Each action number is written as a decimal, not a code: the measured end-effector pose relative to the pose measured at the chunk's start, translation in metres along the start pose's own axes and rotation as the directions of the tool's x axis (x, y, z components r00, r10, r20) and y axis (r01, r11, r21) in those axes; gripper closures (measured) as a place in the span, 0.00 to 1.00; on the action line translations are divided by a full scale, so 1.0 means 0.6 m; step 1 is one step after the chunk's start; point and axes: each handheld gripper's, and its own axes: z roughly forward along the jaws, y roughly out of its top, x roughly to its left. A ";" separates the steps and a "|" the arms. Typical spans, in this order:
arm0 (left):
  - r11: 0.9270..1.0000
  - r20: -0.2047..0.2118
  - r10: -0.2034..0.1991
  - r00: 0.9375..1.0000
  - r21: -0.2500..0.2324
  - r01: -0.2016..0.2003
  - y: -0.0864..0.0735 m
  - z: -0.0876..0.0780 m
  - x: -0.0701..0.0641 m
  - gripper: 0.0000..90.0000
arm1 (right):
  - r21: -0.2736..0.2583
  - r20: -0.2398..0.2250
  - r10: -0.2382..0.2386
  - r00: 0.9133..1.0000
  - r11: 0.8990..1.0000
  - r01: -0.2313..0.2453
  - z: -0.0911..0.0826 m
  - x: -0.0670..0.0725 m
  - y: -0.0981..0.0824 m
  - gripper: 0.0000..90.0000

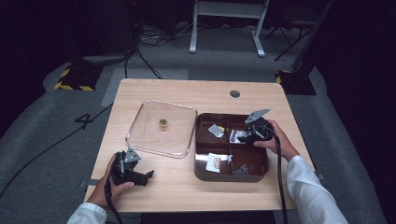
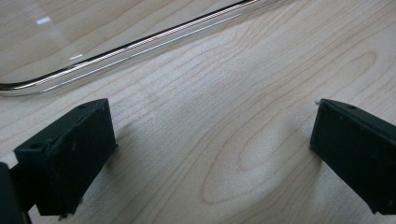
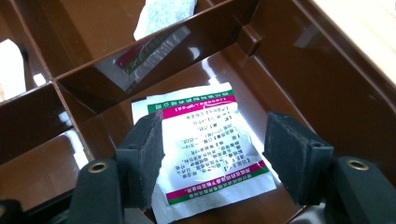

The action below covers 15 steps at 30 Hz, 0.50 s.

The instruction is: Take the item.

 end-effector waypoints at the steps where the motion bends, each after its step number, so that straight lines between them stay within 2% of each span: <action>1: 1.000 0.000 0.000 1.000 0.000 0.000 0.000 0.000 0.000 0.00 | 0.000 0.000 0.000 1.000 1.000 0.000 0.000 0.000 0.000 0.44; 3: 1.000 0.000 0.000 1.000 0.000 0.000 0.000 0.000 0.000 0.00 | 0.010 -0.001 0.002 1.000 1.000 -0.002 0.003 -0.003 0.000 0.42; 4: 1.000 0.000 0.000 1.000 0.000 0.000 0.000 0.000 0.000 0.00 | 0.070 -0.033 -0.013 0.999 0.997 0.015 0.020 -0.009 0.006 0.42; 15: 1.000 0.001 0.002 1.000 0.000 -0.002 0.000 0.000 0.000 0.00 | 0.071 -0.025 -0.009 1.000 0.997 0.010 0.024 -0.010 0.008 0.41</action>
